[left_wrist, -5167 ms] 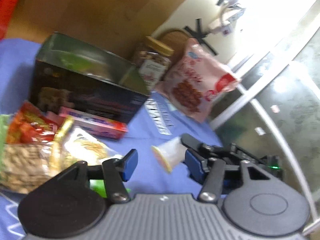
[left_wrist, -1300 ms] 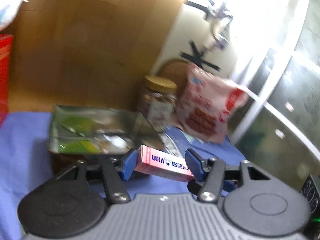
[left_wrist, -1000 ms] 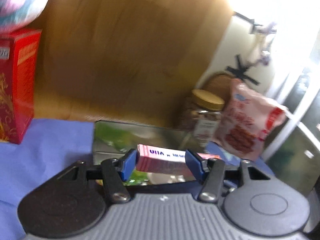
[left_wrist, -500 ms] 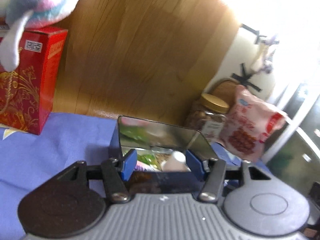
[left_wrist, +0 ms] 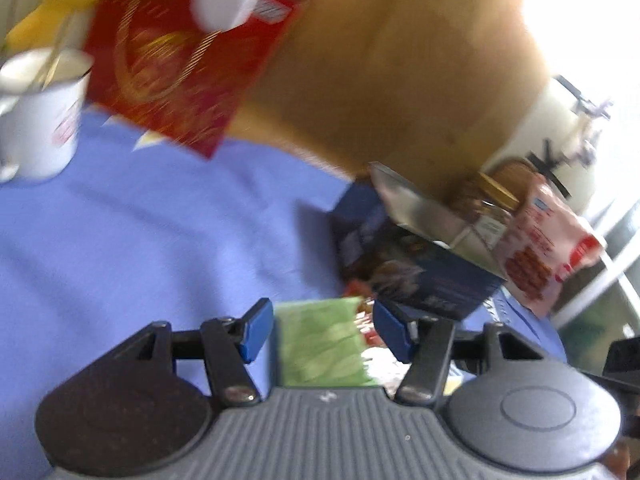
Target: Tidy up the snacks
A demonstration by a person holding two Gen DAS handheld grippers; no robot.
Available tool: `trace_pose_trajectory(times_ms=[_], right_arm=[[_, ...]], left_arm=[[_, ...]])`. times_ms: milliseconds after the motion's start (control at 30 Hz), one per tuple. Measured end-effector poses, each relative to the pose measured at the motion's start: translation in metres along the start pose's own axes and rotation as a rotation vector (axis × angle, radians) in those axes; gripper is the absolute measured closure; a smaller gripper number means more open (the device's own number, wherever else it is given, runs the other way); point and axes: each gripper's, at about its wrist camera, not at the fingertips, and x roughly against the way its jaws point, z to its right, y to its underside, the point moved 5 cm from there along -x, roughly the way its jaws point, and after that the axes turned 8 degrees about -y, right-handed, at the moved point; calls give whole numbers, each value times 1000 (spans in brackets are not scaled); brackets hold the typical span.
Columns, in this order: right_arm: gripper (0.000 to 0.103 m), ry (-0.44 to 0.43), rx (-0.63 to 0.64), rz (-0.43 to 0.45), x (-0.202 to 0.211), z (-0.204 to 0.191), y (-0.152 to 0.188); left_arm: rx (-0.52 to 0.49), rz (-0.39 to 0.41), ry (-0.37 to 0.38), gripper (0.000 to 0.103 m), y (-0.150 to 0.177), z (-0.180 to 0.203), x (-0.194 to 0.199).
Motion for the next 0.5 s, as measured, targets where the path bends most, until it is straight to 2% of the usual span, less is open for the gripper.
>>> trace_pose_trajectory(times_ms=[100,200,267,300,333,367,400,500], right_arm=[[58,-5,70,-42,-23,-21,6],[58,14,166,-99,-46,-38,19],[58,22,183,-126,-58,-39,25],[58,26,183,-135,-65,-39,26],[60,28,184,-139,-70,-37,27],[63,25,192,-129,-73,-37,28],[71,26,203,-122,-75,-38,27],[76,32,216,-121,-75,-38,27]], left_arm=[[45,-31,19,44,3,-12,-6],[71,-75,68,35,6,-13,-15],[70,-91,102,11,8,-13,-16],[69,-94,111,8,10,-12,-17],[65,-98,113,10,11,-11,-20],[60,-111,106,24,14,-10,-24],[59,-138,105,34,18,-9,-29],[71,-145,100,50,22,-7,-31]])
